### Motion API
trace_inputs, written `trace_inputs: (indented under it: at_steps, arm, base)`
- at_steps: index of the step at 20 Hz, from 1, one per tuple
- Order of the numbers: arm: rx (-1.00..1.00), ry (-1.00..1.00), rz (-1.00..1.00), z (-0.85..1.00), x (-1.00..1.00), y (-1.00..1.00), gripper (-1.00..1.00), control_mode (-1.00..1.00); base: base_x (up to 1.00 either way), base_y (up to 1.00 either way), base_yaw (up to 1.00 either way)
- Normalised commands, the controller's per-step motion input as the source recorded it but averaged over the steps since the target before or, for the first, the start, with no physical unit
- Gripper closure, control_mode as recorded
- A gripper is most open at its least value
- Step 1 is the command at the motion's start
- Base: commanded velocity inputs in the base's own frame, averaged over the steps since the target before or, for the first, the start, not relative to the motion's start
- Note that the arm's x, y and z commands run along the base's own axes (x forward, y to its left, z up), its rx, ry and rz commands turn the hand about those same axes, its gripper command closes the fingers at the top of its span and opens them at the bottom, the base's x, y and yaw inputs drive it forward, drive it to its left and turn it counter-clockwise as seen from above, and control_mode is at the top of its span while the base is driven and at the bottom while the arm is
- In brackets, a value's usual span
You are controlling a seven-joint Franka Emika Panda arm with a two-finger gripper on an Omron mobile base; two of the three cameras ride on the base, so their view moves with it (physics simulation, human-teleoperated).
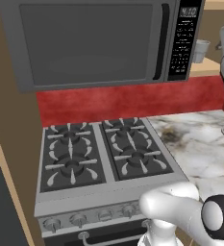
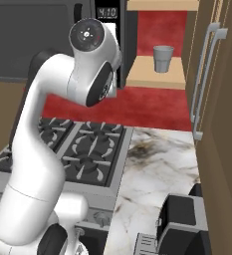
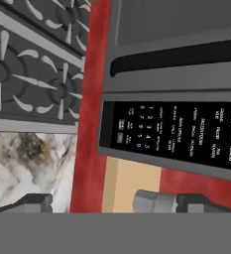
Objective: There is a bowl on the dining counter. Grab a lemon wedge from the fridge and place it in the bowl. Then get the liquor bottle and glass cup from the cabinet and place them next to the bowl.
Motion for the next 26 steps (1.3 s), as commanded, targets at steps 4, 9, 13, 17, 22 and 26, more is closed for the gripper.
trace_inputs:
  at_steps: [4, 9, 13, 17, 22, 26]
  arm:
    - [-0.01, -0.04, 0.00, 0.02, 0.26, -0.23, -1.00, -1.00]
    - [-0.01, -0.01, 0.00, 0.06, 0.38, -0.07, -1.00, -1.00]
    - [-0.02, 0.00, 0.00, 0.03, 0.48, 0.00, -1.00, -1.00]
    - [-0.01, 0.02, 0.00, 0.00, 0.46, -0.02, -1.00, -1.00]
    - [0.00, 0.04, 0.00, 0.00, 0.43, -0.10, -1.00, -1.00]
    - [0.00, 0.00, 0.05, 0.00, 0.33, -0.22, -1.00, -1.00]
  base:
    - [0.00, 0.00, 0.00]
    - [0.00, 0.00, 0.00]
    - [0.00, 0.00, 0.00]
    - [0.00, 0.00, 0.00]
    - [0.00, 0.00, 0.00]
    - [0.00, 0.00, 0.00]
